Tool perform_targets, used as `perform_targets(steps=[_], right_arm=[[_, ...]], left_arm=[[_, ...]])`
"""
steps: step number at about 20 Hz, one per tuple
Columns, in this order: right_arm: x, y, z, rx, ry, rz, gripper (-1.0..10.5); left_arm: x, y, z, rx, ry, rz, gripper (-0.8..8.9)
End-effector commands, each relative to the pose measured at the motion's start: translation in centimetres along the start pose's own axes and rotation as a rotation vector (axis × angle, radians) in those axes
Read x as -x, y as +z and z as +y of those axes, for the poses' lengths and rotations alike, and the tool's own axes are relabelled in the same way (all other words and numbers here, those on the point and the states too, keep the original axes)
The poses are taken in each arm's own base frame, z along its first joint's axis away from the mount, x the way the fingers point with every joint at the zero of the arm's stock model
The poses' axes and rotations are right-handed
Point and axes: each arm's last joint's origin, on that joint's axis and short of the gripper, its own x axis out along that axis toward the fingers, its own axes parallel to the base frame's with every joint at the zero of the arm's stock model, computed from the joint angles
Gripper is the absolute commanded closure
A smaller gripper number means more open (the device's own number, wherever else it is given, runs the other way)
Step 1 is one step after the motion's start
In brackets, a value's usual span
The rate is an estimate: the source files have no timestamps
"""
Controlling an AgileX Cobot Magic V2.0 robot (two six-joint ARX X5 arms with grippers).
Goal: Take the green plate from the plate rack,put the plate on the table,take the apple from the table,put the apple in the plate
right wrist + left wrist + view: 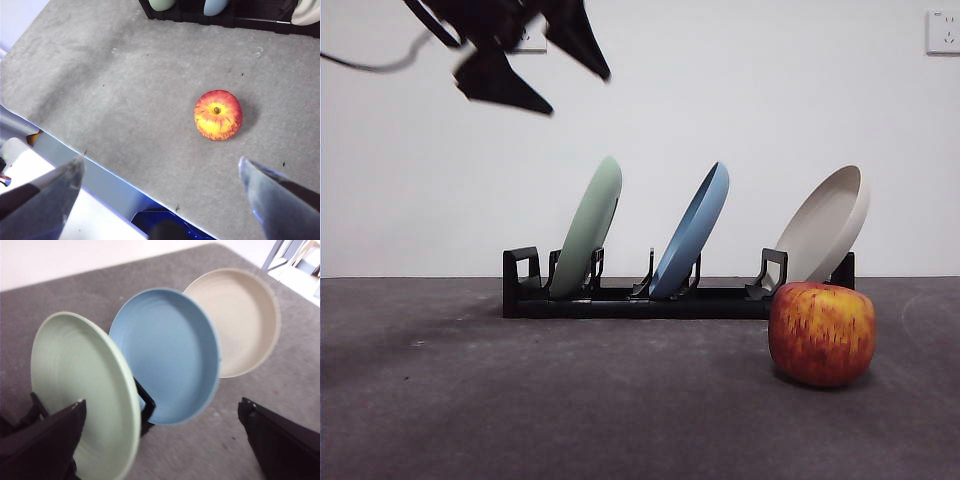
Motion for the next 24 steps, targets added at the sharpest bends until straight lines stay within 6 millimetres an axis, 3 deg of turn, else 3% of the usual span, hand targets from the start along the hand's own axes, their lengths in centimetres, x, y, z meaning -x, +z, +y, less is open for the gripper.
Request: perform_targets(steps=[1, 5, 9, 16, 24], right_arm=[[0.0, 0.0, 0.0, -0.005, 0.000, -0.001, 2.9], [0.0, 0.0, 0.0, -0.005, 0.000, 0.000, 2.9], [-0.2, 0.1, -0.1, -0.011, 0.001, 0.009, 2.9], [-0.5, 0.3, -0.4, -0.022, 0.003, 0.025, 2.9], [-0.5, 0.3, -0.4, -0.022, 0.003, 0.026, 2.9]], left_arm=[[-3.1, -0.8, 1.1, 0.014, 0.012, 0.033, 2.61], [-6.5, -2.4, 2.3, 0.026, 0.018, 0.065, 2.61], [-8.4, -3.7, 2.5, 0.029, 0.022, 0.095, 2.63], [-9.0, -4.1, 1.7, 0.017, 0.020, 0.122, 6.61], [-8.9, -4.1, 1.6, 0.032, -0.033, 0.129, 7.90]])
